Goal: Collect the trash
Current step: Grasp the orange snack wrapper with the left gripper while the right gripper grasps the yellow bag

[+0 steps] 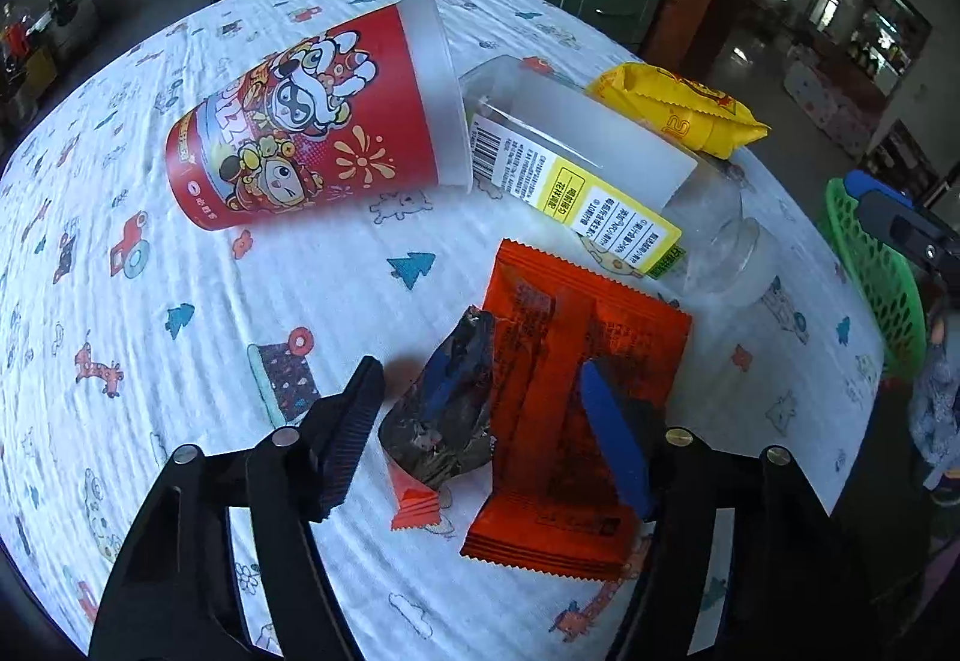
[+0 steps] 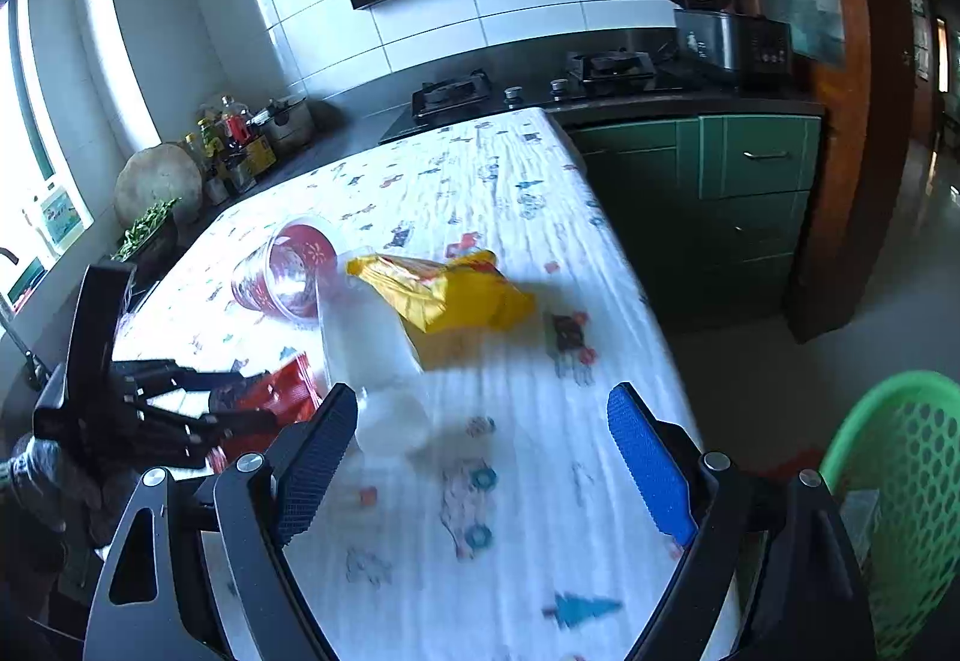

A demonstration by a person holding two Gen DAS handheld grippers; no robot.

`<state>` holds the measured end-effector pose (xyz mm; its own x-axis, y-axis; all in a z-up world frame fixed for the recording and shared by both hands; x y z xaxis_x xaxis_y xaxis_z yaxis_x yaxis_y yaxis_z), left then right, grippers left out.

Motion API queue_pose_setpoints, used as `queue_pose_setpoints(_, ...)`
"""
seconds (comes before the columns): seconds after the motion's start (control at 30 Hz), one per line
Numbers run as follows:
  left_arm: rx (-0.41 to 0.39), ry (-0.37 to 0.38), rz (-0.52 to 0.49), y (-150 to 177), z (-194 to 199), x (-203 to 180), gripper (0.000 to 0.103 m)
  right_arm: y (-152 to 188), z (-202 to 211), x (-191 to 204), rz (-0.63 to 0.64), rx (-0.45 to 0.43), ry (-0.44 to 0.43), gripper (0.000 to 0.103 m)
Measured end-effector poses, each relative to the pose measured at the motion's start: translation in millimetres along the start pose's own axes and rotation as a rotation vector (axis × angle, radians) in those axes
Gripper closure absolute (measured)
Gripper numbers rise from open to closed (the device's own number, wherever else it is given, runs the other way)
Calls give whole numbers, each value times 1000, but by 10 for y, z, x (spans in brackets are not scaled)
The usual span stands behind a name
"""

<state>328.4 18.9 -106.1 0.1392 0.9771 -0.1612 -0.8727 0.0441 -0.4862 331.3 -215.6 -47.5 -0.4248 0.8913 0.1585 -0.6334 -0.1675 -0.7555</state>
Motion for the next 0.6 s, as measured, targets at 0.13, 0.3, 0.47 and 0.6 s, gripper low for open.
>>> queue_pose_setpoints(0.13, -8, -10, -20, 45, 64, -59, 57, -111, -182, 72, 22, 6, -12, 20)
queue_pose_setpoints(0.3, -3, 7, -19, 75, 100, -37, 87, -264, -427, 164, 56, 13, -19, 22)
queue_pose_setpoints(0.47, -10, 10, -22, 105, 138, -12, 97, -346, -625, 192, 90, 32, -4, 35)
queue_pose_setpoints(0.6, -16, 18, -23, 90, 156, 9, 97, -324, -724, 159, 79, 52, -17, 56)
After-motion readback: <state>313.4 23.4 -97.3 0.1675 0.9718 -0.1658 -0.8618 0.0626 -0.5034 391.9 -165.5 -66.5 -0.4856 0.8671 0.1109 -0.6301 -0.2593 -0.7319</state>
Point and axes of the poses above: each gripper's, at about its wrist camera, not at the fingertips, and z roughly against the way its jaws point, x to its left, y to its underside, the point moved 2 cm from there along -z, roughly the way its jaws point, and after that the axes turned 6 degrees about z, right-handed, at the moved point
